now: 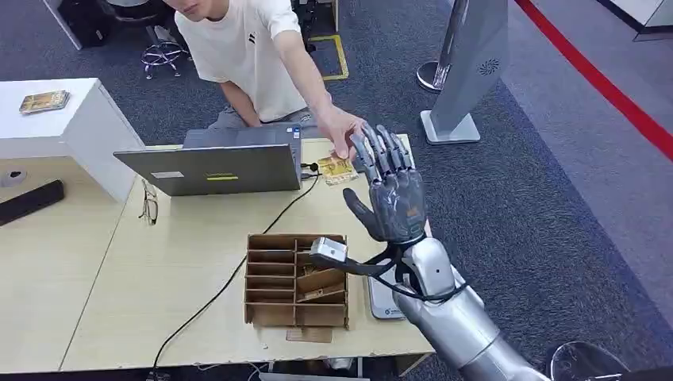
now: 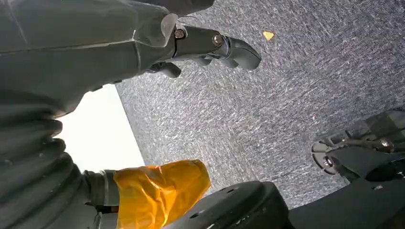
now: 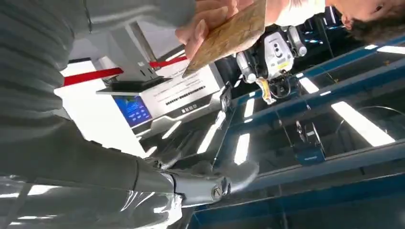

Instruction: Pass the card to the sensor for recognition and then transmit it.

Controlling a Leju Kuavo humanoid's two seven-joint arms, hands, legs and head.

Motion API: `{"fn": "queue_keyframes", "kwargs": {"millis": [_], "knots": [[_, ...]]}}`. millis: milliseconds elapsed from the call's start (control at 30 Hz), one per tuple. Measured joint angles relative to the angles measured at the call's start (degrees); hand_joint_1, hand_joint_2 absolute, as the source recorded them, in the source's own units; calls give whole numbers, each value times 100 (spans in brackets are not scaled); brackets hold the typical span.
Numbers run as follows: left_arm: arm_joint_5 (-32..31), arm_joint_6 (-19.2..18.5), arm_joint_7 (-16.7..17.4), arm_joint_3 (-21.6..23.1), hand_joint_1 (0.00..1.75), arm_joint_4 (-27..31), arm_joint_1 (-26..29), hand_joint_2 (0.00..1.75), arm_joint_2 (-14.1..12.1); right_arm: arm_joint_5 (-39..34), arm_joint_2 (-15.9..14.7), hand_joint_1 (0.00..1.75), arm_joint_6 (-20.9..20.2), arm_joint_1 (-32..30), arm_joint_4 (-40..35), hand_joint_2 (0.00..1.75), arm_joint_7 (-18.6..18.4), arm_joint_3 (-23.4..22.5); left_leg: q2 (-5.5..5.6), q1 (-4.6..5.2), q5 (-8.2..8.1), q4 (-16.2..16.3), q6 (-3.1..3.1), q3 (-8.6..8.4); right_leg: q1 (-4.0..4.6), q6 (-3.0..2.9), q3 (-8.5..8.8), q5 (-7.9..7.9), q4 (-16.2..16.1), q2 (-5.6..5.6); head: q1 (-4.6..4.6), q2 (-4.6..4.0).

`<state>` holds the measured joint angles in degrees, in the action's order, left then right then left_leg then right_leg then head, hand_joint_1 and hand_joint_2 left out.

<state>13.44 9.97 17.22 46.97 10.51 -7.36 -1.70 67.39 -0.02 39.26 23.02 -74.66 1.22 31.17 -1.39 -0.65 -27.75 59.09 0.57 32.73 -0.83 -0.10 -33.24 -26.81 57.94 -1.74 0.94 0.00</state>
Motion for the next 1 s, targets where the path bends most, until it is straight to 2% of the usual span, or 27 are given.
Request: {"fn": "queue_keyframes", "kwargs": {"millis": [33,67,133,167,667,1000], "knots": [[0,0,0,0,0,0,0,175,0,0,13,140,0,1,17,175,-2,0,0,0,0,0,0,0,0,0,0,0,0,0,0,0],[0,0,0,0,0,0,0,175,0,-2,17,155,0,1,37,175,-2,-2,0,0,0,0,0,0,0,0,0,0,0,0,0,0],[0,0,0,0,0,0,0,175,0,0,17,162,0,2,70,175,0,-2,1,0,0,0,0,0,0,0,0,0,0,0,0,0],[2,0,0,0,0,0,0,175,0,0,17,173,0,2,87,175,0,-2,0,0,0,0,0,0,0,0,0,0,0,0,0,0],[28,24,-55,0,0,0,1,175,0,-77,20,175,-9,3,201,175,-2,-30,0,0,0,0,0,0,0,0,0,0,0,0,0,0],[85,39,-63,0,0,0,18,175,0,-833,61,175,-63,-66,153,175,155,-116,0,0,0,0,0,0,0,0,-1,0,0,0,-2,0]]}}
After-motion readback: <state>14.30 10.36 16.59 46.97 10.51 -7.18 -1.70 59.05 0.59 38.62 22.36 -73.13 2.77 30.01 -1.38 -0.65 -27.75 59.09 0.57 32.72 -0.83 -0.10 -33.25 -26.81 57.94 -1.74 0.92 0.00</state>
